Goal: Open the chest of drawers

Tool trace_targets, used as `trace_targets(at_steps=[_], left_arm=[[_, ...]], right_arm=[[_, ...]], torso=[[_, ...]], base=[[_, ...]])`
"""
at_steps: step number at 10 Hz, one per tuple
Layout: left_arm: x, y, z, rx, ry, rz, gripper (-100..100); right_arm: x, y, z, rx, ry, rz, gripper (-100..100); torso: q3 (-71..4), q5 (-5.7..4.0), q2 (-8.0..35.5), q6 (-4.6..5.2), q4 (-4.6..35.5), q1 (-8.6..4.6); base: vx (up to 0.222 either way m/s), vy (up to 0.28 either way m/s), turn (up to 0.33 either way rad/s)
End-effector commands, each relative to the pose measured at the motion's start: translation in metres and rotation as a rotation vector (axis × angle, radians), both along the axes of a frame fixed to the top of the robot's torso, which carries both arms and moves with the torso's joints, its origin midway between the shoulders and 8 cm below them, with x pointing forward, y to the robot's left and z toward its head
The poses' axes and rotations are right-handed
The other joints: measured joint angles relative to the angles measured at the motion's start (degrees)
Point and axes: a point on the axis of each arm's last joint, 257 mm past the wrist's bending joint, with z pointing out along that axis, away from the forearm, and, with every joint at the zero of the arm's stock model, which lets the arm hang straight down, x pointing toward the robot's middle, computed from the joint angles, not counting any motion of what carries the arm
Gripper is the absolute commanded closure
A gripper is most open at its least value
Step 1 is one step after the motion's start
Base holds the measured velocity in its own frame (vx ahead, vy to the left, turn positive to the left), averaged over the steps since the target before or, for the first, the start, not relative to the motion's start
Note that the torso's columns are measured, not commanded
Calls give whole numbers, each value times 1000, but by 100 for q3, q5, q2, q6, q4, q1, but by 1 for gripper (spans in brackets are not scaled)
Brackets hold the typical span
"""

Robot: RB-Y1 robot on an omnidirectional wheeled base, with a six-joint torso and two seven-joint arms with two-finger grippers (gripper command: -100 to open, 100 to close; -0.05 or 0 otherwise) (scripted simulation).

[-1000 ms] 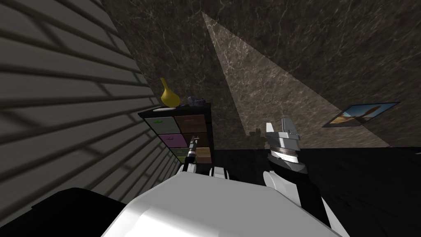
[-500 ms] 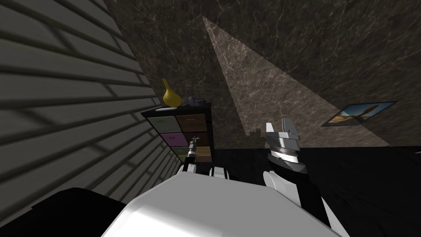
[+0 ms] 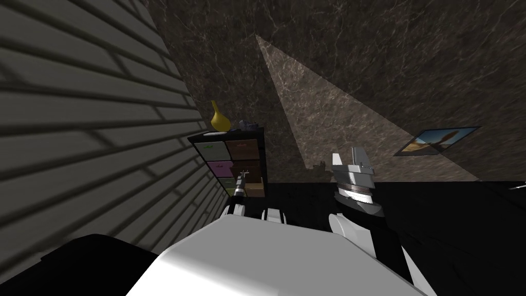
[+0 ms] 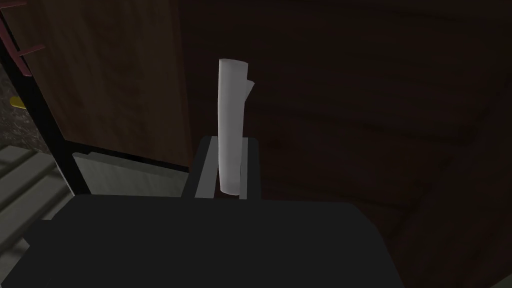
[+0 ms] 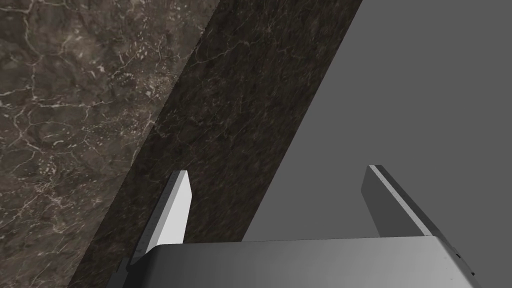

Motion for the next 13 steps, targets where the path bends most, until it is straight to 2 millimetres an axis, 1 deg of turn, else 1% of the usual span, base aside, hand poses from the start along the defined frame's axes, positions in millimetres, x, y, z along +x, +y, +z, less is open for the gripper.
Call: trace_targets(at_steps=[1, 2, 3, 5, 11, 12, 13], left_arm=[[-3, -2, -3, -3, 12, -6, 100], [-4, -3, -4, -4, 14, -8, 100], [5, -1, 11, 0, 2, -8, -100], [13, -1, 22, 0, 2, -10, -100], [32, 1, 56, 2, 2, -15, -100], [29, 2, 51, 2, 5, -15, -100], [29, 2, 50, 1, 10, -14, 0]], right_arm=[[0, 0, 0, 0, 0, 0, 0], [0, 0, 0, 0, 0, 0, 0], [0, 0, 0, 0, 0, 0, 0], [0, 0, 0, 0, 0, 0, 0], [0, 0, 0, 0, 0, 0, 0], [0, 0, 0, 0, 0, 0, 0], [0, 0, 0, 0, 0, 0, 0]], torso=[[17, 5, 23, 1, -1, -2], [20, 9, 25, 2, -2, 6], [10, 7, 8, 4, -3, -1], [-24, -5, -43, 1, -1, 3], [17, -7, 24, -3, 14, -5], [14, -12, 23, -6, 21, -8], [13, -11, 19, -5, 19, -7]], base=[[-225, -10, 17], [-211, -29, 12], [-118, -26, 20], [-20, -6, 11], [-23, -5, 8], [-15, -5, 1], [0, 0, 0]])
